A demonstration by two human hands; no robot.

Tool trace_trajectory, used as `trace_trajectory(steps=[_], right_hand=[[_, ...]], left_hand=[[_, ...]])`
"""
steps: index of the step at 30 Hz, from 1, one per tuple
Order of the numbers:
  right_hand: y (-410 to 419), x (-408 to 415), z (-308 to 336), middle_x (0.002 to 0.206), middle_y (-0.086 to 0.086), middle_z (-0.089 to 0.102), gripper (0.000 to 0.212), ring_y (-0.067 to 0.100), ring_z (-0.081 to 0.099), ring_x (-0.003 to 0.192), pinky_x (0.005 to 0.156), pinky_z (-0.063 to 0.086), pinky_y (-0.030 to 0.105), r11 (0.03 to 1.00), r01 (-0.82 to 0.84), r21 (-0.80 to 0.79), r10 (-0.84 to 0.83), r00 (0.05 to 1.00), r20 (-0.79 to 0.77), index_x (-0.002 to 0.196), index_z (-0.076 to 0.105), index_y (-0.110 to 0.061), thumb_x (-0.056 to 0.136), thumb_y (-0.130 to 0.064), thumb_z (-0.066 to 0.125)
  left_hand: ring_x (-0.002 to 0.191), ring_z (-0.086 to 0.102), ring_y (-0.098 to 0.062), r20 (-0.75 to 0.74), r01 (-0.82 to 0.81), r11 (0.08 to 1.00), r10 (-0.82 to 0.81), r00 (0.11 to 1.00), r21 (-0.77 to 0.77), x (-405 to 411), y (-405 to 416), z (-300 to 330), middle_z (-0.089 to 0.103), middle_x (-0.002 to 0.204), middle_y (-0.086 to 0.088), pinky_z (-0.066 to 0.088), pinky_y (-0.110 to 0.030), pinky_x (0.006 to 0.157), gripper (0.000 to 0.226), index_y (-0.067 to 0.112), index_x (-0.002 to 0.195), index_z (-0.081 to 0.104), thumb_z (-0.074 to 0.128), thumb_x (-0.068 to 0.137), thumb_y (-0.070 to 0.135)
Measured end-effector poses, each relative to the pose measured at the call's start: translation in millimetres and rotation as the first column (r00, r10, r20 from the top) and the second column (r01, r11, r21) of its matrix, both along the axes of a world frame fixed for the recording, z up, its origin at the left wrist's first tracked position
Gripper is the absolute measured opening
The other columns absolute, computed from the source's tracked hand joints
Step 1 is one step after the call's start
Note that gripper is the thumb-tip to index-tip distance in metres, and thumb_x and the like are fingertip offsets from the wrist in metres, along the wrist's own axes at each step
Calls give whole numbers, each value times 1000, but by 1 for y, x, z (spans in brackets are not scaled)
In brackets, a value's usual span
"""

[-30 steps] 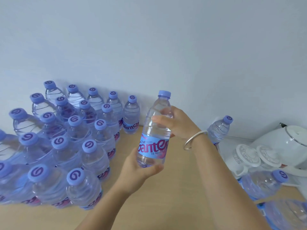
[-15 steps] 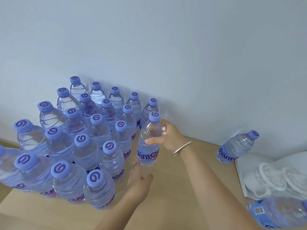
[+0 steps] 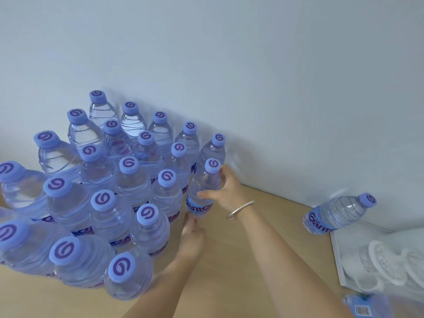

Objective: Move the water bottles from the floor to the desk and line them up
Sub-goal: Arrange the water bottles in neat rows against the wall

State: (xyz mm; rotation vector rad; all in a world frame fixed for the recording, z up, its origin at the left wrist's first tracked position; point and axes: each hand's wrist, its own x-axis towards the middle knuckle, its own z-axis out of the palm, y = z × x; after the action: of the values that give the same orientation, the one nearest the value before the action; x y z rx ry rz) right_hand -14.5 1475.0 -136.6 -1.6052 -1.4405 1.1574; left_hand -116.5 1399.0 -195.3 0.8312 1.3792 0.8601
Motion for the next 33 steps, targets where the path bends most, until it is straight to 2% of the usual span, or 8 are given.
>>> trace_trajectory(steps=[3, 9, 16, 20, 23, 26, 30, 33], right_hand=[[6, -1, 0, 107, 1, 60, 59, 14, 58, 95, 86, 49, 30, 1000, -26, 2, 26, 1000, -5, 103, 53, -19, 54, -17, 85], [11, -4, -10, 118, 5, 60, 61, 20, 59, 109, 96, 48, 44, 999, -7, 41, 8, 1000, -12, 102, 52, -37, 49, -26, 82], [13, -4, -18, 122, 3, 53, 66, 20, 57, 110, 97, 47, 44, 998, 13, 57, -13, 1000, -6, 105, 50, -42, 51, -28, 86], [12, 0, -11, 114, 0, 32, 72, 15, 46, 107, 105, 38, 31, 995, -65, 71, 58, 992, 108, 129, 47, -21, 67, -15, 83], [8, 1, -3, 115, 1, 32, 79, 18, 43, 112, 104, 36, 30, 989, -134, 67, 117, 970, 215, 137, 38, -23, 71, -23, 81], [-3, 11, -2, 121, 0, 34, 97, 15, 38, 119, 102, 34, 27, 983, -164, 85, 131, 943, 305, 145, 23, -25, 68, -34, 81], [-30, 53, -6, 128, 9, 41, 79, 20, 42, 122, 101, 32, 23, 976, 41, 215, -103, 953, 284, 140, 33, -8, 77, -34, 74], [-51, 104, -14, 116, 18, 52, 59, 32, 51, 111, 96, 38, 30, 854, 314, 415, -452, 843, 292, 123, 52, 2, 77, -34, 64]], left_hand=[[128, 43, -31, -17, -31, 999, 31, 999, 9, 4, 1, -2, 46, 140, -18, 38, -12, 72, 63, 6, 141, 37, 33, 83, -18], [118, 47, -14, 7, -79, 996, 79, 997, 32, 11, 8, 4, 49, 135, -6, 34, 6, 65, 59, 6, 140, 39, 30, 87, -17], [133, 38, -11, -33, -101, 995, 100, 994, -12, 15, 19, 0, 41, 144, 4, 27, -9, 91, 63, 12, 145, 35, 33, 87, -12], [138, 32, -15, -58, -71, 996, 68, 996, -49, 14, 21, -2, 34, 151, -2, 26, -18, 104, 65, 11, 147, 28, 33, 87, -11], [127, 46, -21, -89, -74, 994, 67, 994, -85, 14, 22, 3, 47, 141, -5, 37, -27, 101, 64, 13, 147, 31, 35, 87, -9], [84, 52, -11, -86, -42, 991, 32, 996, -125, 21, 16, 20, 52, 109, 2, 42, -25, 68, 62, 15, 146, 29, 38, 88, -4], [95, 48, -8, -25, 123, 990, -125, 992, -71, 46, 0, 45, 41, 129, 1, 35, -23, 78, 65, 17, 149, 22, 42, 90, 1], [110, 48, -6, -81, 238, 971, -239, 968, -22, 68, -3, 55, 35, 147, -3, 33, -12, 81, 63, 14, 148, 26, 45, 90, 2]])
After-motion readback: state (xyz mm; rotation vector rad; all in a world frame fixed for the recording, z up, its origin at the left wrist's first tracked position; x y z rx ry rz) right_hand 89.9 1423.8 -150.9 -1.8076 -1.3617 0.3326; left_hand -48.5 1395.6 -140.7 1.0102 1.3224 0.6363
